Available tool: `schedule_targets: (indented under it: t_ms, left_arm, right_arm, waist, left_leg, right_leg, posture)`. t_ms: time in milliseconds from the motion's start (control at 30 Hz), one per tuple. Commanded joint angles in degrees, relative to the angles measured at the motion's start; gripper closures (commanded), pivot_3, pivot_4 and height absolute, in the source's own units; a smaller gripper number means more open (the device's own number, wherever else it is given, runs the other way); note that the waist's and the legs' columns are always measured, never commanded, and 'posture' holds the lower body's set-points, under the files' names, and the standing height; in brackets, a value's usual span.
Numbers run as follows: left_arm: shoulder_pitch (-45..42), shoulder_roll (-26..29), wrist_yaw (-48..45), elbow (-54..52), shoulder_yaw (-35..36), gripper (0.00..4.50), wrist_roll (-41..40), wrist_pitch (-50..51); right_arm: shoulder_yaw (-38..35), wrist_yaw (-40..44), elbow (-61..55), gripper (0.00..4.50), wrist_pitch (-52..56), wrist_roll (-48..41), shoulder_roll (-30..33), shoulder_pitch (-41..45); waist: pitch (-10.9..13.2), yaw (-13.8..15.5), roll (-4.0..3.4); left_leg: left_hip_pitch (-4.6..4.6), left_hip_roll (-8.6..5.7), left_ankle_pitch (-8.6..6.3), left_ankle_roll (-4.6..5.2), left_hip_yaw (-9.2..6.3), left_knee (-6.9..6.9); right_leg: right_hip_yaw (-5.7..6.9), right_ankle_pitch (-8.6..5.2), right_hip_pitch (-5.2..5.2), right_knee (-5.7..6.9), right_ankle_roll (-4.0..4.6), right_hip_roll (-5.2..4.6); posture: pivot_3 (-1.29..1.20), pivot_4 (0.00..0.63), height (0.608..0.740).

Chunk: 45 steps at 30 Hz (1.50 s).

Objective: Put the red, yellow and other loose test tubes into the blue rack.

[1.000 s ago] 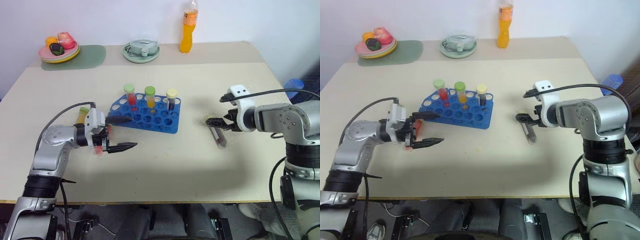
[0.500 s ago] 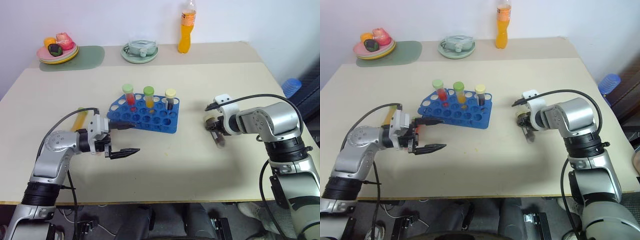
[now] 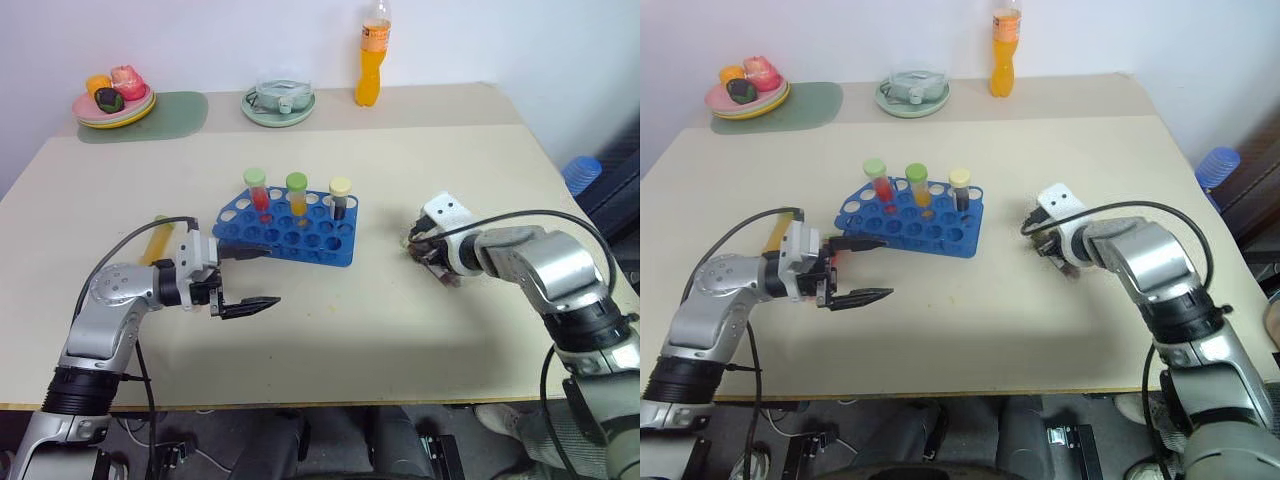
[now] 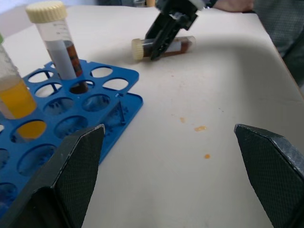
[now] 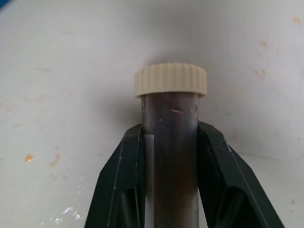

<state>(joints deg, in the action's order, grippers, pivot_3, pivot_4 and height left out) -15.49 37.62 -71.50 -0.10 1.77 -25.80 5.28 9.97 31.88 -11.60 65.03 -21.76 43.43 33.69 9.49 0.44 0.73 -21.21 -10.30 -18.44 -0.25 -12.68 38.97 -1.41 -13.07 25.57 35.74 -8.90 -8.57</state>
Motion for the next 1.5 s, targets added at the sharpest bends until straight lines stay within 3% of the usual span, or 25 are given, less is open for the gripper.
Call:
schedule_targets:
  t_ms: [33, 233, 433, 700, 1000, 1500]
  left_arm:
    - [0.0, -1.21, 2.04, 1.47, 2.67, 0.0, -0.39, -2.43]
    - [-0.44, -4.15, 4.92, 7.22, 3.58, 0.0, 1.15, -7.09]
    - [-1.2, -4.82, 5.93, 10.46, 4.3, 0.0, 1.24, -9.55]
    - [-1.22, -4.26, 6.39, 12.8, 5.72, 0.0, 1.54, -11.38]
    - [-0.32, -3.87, 7.58, 10.75, 6.0, 0.0, 1.29, -11.19]
    - [2.4, -2.54, 8.58, 7.63, 7.77, 0.0, 0.45, -10.31]
  right_arm:
    - [-6.45, 5.16, -8.91, 3.58, -10.79, -4.17, -1.96, -2.89]
    - [-10.92, 9.66, -11.4, 3.58, -31.24, -6.38, -11.45, -9.08]
    - [-8.46, 9.81, -6.9, 3.58, -41.65, -6.98, -23.15, -8.39]
    - [-4.02, 7.78, 8.61, 3.58, -60.74, 3.09, -33.23, -6.53]
    - [-3.73, 7.02, 24.19, 3.58, -72.45, 8.1, -37.08, -2.47]
    - [-1.21, 8.64, 28.91, 3.58, -75.75, 10.05, -39.95, -2.63]
  waist:
    - [0.02, -0.13, -0.05]
    - [0.02, 0.38, -0.04]
    - [0.02, 0.24, -0.03]
    - [0.02, -0.03, -0.06]
    - [0.02, -0.93, -0.07]
    - [-0.01, -1.39, -0.12]
  left_leg:
    - [0.0, 0.02, 0.0, 0.0, 0.02, -0.02]
    - [0.0, 0.03, 0.0, 0.0, 0.02, 0.01]
    - [0.01, 0.04, 0.0, 0.0, -0.02, 0.02]
    - [0.06, 0.03, 0.01, -0.01, -0.02, 0.0]
    - [0.09, 0.03, 0.01, -0.02, -0.04, -0.03]
    - [0.37, 0.04, 0.01, -0.04, 0.03, -0.21]
  right_leg:
    - [0.0, 0.0, 0.01, 0.0, -0.01, 0.0]
    - [0.02, 0.06, -0.06, -0.11, -0.05, 0.02]
    - [0.02, 0.12, -0.08, -0.16, -0.06, 0.05]
    - [0.03, 0.12, -0.06, -0.12, -0.05, 0.07]
    - [0.04, 0.12, -0.04, -0.04, -0.05, 0.07]
    - [0.03, 0.11, -0.09, 0.26, -0.03, 0.05]
  posture:
    - [0.0, 0.15, 0.74]
    - [0.0, 0.15, 0.74]
    - [0.0, 0.15, 0.74]
    - [0.0, 0.15, 0.74]
    - [0.0, 0.15, 0.74]
    - [0.0, 0.15, 0.74]
